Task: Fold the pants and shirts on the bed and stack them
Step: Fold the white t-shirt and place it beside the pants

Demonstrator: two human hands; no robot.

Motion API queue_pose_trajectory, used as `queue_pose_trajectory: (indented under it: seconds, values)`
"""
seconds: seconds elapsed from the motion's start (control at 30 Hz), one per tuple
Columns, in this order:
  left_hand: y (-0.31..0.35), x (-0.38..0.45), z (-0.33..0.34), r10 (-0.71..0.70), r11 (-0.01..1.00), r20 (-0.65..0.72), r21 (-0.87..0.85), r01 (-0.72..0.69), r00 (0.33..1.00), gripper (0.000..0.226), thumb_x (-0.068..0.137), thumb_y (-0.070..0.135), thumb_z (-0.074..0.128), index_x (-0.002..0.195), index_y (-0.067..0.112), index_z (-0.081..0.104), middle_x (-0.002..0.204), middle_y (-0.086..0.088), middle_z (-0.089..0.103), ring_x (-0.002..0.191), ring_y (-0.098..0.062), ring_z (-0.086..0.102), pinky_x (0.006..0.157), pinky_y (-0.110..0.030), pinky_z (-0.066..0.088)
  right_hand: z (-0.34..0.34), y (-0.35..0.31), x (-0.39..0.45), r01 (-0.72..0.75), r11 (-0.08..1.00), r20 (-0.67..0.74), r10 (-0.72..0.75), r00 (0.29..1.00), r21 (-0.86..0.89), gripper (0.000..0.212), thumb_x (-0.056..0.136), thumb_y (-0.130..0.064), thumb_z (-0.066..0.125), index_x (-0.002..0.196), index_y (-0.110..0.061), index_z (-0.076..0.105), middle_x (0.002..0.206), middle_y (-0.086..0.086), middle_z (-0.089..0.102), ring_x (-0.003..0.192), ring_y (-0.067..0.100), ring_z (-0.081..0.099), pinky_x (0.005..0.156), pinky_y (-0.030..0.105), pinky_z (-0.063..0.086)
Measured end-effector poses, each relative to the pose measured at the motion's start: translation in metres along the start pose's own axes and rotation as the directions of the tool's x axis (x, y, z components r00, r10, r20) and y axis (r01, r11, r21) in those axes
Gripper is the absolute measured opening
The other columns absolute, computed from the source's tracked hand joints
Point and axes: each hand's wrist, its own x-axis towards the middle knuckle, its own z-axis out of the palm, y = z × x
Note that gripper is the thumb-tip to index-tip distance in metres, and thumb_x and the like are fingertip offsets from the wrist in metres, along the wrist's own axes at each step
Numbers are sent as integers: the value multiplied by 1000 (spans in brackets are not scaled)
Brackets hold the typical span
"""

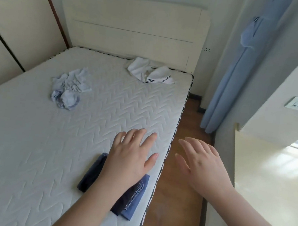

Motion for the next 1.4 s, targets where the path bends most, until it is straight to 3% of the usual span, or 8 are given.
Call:
queue_pose_trajectory:
  seconds: [0.27,0.37,0.57,0.73,0.93,1.2,1.4]
  values:
    - [60,114,-14,102,990,32,90,-105,994,56,90,50,37,125,17,66,112,-5,67,103,-27,65,82,-44,53,-31,125,36,-71,995,-58,67,996,-76,42,92,-42,60,124,-17,64,121,2,66,111,27,63,93,42,50]
    - [76,140,-10,116,986,27,118,-118,993,55,91,50,38,126,17,65,115,-5,66,106,-27,63,86,-45,51,-38,153,45,-99,993,-70,95,993,-66,41,93,-43,58,123,-16,65,121,2,65,112,27,62,93,42,50]
    - [100,178,9,139,983,-1,123,-138,990,57,93,47,39,138,17,56,121,-7,62,113,-28,59,89,-45,50,-38,183,66,-69,997,-90,66,994,-36,42,98,-47,48,123,-17,64,123,2,64,115,26,60,97,41,47]
    - [102,209,30,162,980,0,117,-160,987,52,94,47,41,134,19,58,121,-7,60,113,-29,58,89,-47,48,-33,204,96,-78,996,-117,73,990,-33,51,98,-49,34,123,-16,64,123,4,64,115,27,60,96,42,47]
    - [88,265,61,160,982,-14,102,-157,987,53,94,47,38,132,18,60,121,-9,60,113,-31,59,89,-52,48,-11,223,148,-90,991,-127,77,989,-99,45,98,-42,38,125,-16,63,125,4,63,119,27,57,102,43,42]
    - [70,350,91,209,971,15,118,-210,978,53,96,50,34,132,19,59,136,-13,57,128,-35,52,105,-60,38,16,258,228,-158,978,-132,140,981,-137,50,98,-46,37,135,-17,55,134,4,59,127,26,51,108,40,37]
    - [72,409,116,250,963,17,103,-250,968,54,97,49,36,134,18,60,138,-13,57,130,-37,51,109,-56,39,26,286,266,-220,968,-85,210,974,-120,50,96,-46,41,135,-18,57,135,4,59,129,26,52,108,42,39]
